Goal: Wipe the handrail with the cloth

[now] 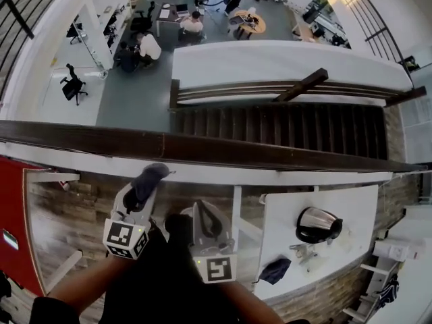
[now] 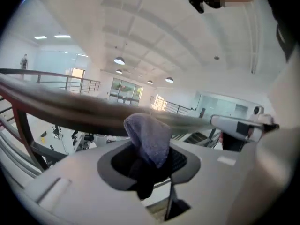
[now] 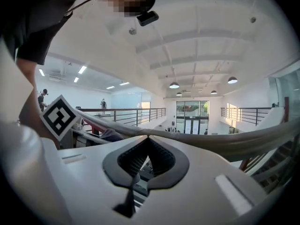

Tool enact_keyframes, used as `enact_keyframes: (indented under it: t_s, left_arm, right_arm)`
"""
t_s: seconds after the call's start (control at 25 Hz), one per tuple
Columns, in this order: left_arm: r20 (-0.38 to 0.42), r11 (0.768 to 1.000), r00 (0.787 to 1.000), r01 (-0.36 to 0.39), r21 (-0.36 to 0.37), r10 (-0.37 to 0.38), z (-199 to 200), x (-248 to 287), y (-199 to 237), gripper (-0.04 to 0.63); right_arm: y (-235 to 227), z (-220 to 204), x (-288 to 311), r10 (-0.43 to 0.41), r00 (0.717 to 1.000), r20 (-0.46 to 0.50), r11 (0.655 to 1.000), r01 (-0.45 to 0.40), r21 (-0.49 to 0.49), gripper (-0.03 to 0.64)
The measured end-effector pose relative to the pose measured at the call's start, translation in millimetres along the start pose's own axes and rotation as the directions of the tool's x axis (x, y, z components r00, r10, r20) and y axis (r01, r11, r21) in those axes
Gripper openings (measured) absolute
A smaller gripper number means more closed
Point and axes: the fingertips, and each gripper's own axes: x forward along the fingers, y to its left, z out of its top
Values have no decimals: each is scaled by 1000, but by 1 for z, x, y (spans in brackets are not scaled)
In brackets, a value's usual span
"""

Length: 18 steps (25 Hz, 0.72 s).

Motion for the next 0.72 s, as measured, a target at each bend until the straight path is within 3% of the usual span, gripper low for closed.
enact_keyframes:
  t_s: [0.2, 0.44, 0.72]
  left_arm:
    - [110, 998, 994, -16, -57, 22, 51, -39, 13, 121]
    - [192, 996, 981, -11, 89, -6, 94, -69, 26, 121]
    - [273, 994, 962, -33, 109, 2, 110, -82, 48, 121]
  right_arm:
    - [8, 26, 7, 16, 1000, 10, 1000, -17, 18, 1]
    - [8, 42, 18, -32, 999, 36, 999, 33, -24, 0]
    - [5, 43, 32, -134, 990, 45, 991, 134, 6, 0]
